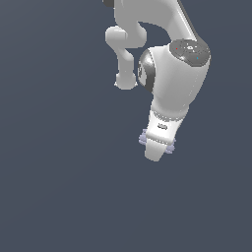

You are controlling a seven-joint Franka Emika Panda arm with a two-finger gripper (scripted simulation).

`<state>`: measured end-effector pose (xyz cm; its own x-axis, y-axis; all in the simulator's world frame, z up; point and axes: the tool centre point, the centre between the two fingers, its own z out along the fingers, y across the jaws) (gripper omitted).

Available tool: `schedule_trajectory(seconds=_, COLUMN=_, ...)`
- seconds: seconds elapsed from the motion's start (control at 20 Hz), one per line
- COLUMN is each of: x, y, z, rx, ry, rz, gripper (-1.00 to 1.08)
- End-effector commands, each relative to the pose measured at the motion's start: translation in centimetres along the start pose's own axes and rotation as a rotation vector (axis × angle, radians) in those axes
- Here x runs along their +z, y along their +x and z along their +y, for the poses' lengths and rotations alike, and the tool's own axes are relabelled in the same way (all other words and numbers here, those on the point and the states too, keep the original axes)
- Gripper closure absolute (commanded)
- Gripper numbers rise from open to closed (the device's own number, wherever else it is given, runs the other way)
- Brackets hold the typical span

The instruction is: Pick up the object and move it to a goal position.

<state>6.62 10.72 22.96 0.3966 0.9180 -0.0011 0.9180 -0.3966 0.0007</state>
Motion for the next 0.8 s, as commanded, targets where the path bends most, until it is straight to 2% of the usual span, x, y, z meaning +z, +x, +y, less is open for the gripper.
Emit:
schedule_trajectory(seconds=0.0, x=-2.9, y=0.4, z=-0.5, rx=0.0, ry=0.001, rz=0.0, gripper=1.08)
schedule_trajectory(seconds=0.75, x=-18.5, y=2.4, z=-2.4, rx=0.001, ry=0.001, rz=0.002, gripper=1.08)
